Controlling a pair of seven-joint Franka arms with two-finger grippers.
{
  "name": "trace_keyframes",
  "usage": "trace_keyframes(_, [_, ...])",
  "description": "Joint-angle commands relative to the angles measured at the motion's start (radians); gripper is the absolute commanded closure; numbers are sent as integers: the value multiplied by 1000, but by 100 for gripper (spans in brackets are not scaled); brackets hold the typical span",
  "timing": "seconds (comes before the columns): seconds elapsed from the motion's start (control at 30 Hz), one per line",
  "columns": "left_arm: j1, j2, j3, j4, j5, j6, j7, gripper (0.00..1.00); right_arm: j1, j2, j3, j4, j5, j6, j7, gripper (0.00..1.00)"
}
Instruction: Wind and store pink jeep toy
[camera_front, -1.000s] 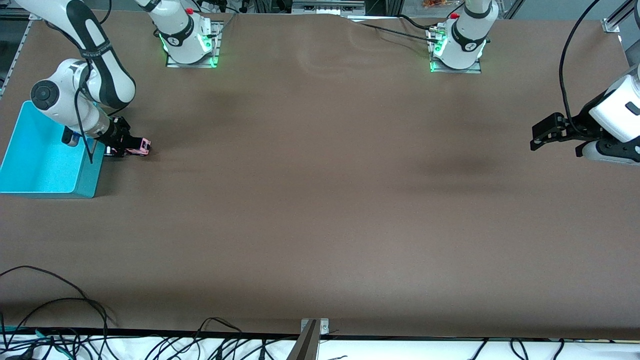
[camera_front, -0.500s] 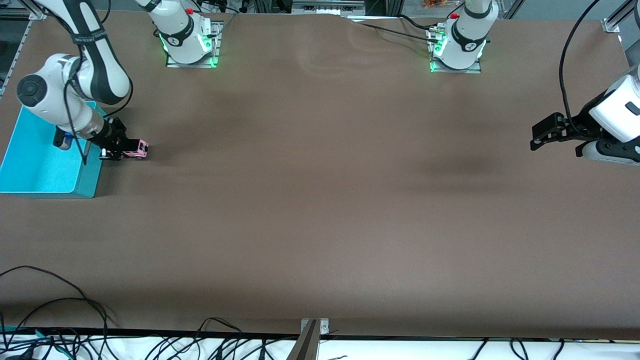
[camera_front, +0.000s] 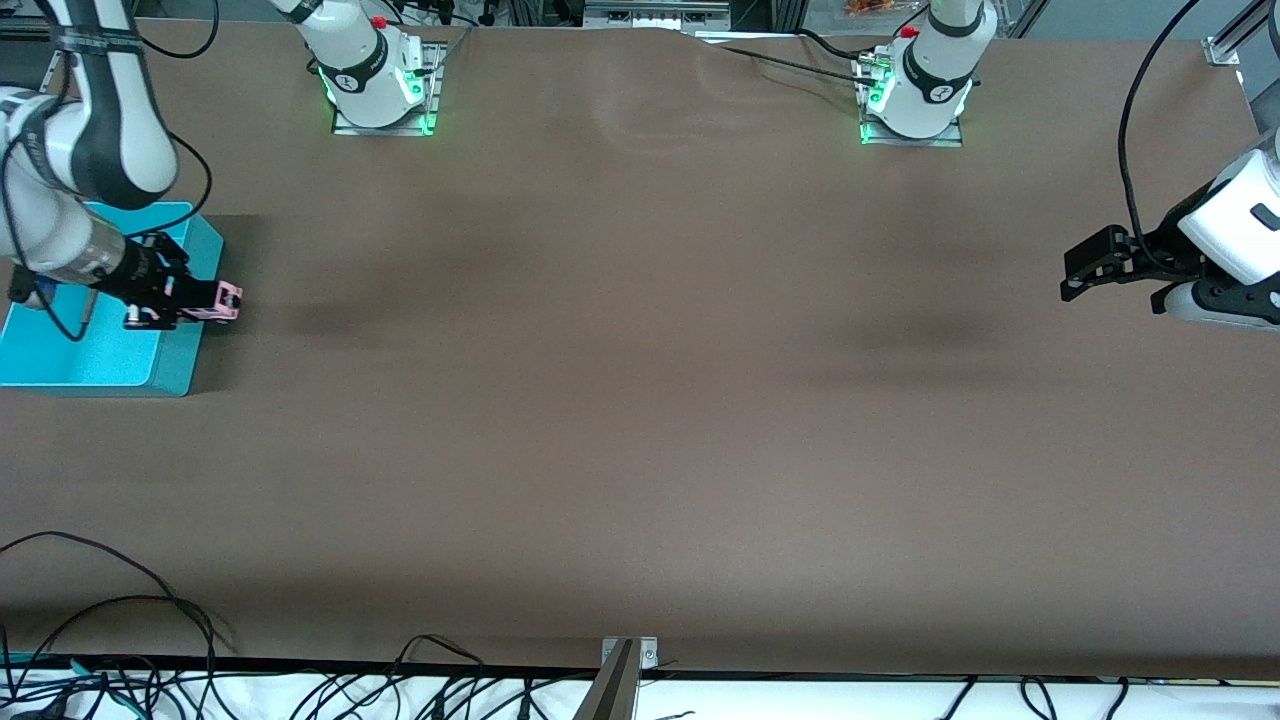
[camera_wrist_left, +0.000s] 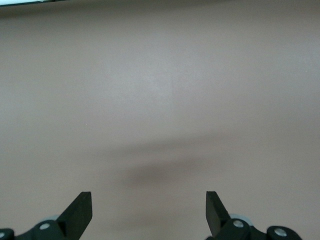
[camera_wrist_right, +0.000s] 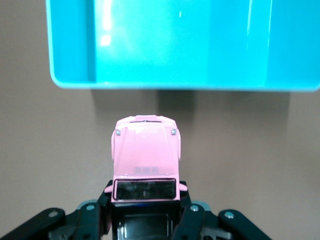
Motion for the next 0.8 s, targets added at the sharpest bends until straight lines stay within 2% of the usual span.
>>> trace_keyframes(0.0, [4, -5, -3, 6, 7, 0, 19, 0, -41, 14, -67, 52, -16, -51, -149, 66])
trace_keyframes(0.1, [4, -5, -3, 6, 9, 0, 19, 0, -77, 27, -88, 62, -16, -51, -246, 66])
trace_keyframes(0.3, [4, -7, -3, 6, 9, 0, 21, 0, -198, 102, -88, 119, -16, -51, -398, 66])
trace_keyframes(0.5, [4, -7, -3, 7, 7, 0, 19, 0, -253, 204, -90, 133, -13, 7, -453, 65])
trace_keyframes(0.77, [4, -7, -1, 6, 9, 0, 21, 0, -287, 287, -88, 131, -3, 119, -453, 65])
